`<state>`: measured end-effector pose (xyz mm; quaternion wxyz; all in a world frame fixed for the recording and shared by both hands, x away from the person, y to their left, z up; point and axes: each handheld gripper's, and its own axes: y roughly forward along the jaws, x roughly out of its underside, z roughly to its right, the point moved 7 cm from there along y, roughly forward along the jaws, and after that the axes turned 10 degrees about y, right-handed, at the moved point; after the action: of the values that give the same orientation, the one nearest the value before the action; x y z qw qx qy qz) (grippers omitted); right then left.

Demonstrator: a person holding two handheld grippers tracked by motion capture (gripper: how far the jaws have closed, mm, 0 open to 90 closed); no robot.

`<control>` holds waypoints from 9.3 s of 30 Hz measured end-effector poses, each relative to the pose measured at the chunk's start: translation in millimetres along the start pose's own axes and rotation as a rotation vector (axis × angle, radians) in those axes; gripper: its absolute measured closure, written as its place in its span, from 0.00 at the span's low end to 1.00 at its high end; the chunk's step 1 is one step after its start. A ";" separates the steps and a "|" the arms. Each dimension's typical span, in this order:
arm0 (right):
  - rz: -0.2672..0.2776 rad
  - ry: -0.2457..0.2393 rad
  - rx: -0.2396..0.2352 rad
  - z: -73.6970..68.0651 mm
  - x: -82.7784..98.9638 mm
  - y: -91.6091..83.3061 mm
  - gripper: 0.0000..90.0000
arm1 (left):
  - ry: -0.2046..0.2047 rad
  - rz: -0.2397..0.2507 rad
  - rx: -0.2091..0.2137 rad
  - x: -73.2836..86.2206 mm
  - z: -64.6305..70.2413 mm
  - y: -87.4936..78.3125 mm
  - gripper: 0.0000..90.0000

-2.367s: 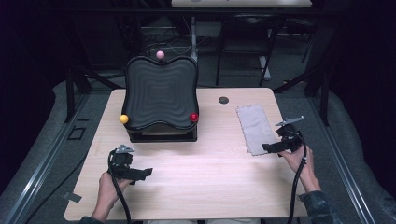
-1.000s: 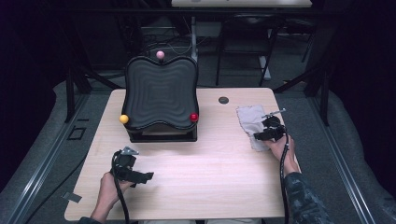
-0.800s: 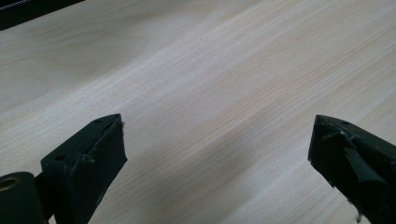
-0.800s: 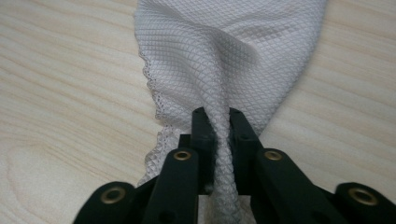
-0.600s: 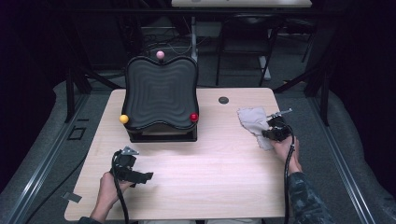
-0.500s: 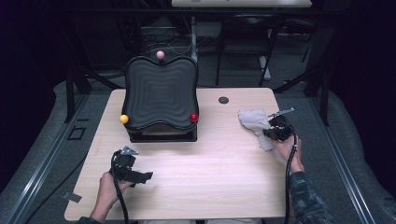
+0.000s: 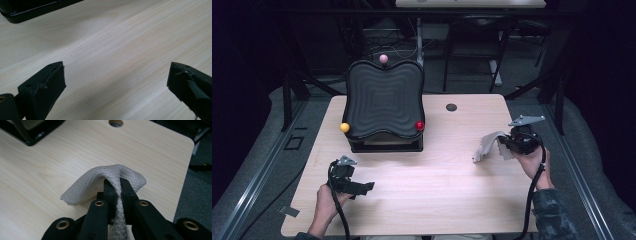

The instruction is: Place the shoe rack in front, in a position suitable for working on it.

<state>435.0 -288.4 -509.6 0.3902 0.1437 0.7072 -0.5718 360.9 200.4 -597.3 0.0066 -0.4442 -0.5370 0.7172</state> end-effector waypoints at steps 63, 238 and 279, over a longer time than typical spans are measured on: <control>-0.114 -0.269 -0.448 -220.8 31.2 53.5 0.36 | 0.120 0.091 0.059 -41.3 50.4 1.0 0.01; 0.018 -0.144 -0.291 -202.2 -105.3 113.8 0.66 | 0.017 0.195 -0.312 -103.8 -113.6 -36.3 0.66; 0.092 -0.107 -0.291 -137.1 -14.3 21.3 0.66 | 0.155 0.181 -0.175 -101.9 18.2 -33.9 0.67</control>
<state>405.0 -152.2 -508.5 0.4699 0.0871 0.7533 -0.4518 395.0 151.3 -506.3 -0.0552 -0.5438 -0.5530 0.6288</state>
